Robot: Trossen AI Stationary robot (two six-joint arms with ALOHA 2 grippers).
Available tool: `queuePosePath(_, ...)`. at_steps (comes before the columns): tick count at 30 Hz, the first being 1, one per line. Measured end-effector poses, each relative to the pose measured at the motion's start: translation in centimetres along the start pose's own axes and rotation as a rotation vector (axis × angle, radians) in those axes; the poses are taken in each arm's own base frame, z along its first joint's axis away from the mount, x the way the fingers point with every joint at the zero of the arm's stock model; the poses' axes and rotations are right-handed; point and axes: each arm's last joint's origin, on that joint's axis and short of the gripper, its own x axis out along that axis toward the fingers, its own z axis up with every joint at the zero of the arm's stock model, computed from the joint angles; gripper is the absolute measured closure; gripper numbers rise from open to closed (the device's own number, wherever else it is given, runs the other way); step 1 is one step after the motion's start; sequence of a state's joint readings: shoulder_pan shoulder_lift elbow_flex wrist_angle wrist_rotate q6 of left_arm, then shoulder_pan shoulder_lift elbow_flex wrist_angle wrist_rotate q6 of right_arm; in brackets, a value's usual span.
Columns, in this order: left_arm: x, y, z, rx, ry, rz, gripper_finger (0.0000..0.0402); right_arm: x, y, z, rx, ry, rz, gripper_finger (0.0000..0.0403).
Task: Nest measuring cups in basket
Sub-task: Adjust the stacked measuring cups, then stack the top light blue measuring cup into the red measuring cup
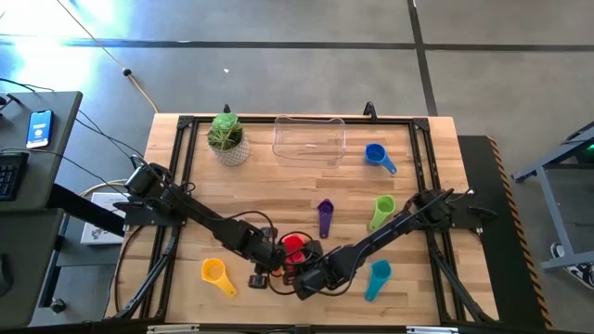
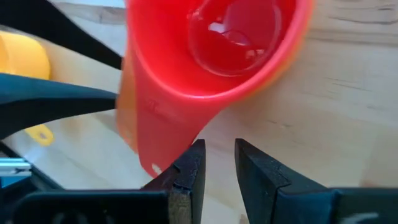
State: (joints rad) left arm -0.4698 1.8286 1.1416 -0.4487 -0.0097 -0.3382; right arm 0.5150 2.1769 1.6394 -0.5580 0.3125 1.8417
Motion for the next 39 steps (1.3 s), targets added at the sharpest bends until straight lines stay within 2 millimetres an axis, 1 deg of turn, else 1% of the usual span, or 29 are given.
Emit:
queuePosePath(11,0.0,0.0,0.1,-0.002,-0.015,-0.002,0.0312,0.1,0.6,0.3,0.006,-0.001,0.054,0.0324)
queuePosePath(14,0.0,0.0,0.2,-0.002,-0.024,-0.006,0.0312,0.1,0.6,0.3,0.006,-0.003,0.055,0.0324)
queuePosePath(19,0.0,-0.1,0.3,-0.002,-0.029,-0.007,0.0312,0.8,0.7,0.2,0.013,0.006,0.066,0.0324)
queuePosePath(24,0.0,-0.1,0.3,-0.001,-0.029,-0.007,0.0312,0.8,0.7,0.2,0.009,-0.002,0.066,0.0324)
queuePosePath(29,0.0,0.0,-0.1,0.0,0.014,0.001,0.0312,0.8,0.5,0.2,0.003,-0.002,0.052,0.0324)
queuePosePath(35,-0.6,0.1,-0.5,0.005,0.051,0.008,0.0312,0.7,0.4,0.0,0.008,0.008,0.048,0.0324)
queuePosePath(39,-0.7,0.2,-0.8,0.006,0.085,0.021,0.0312,0.2,0.5,-0.3,0.015,0.032,0.052,0.0324)
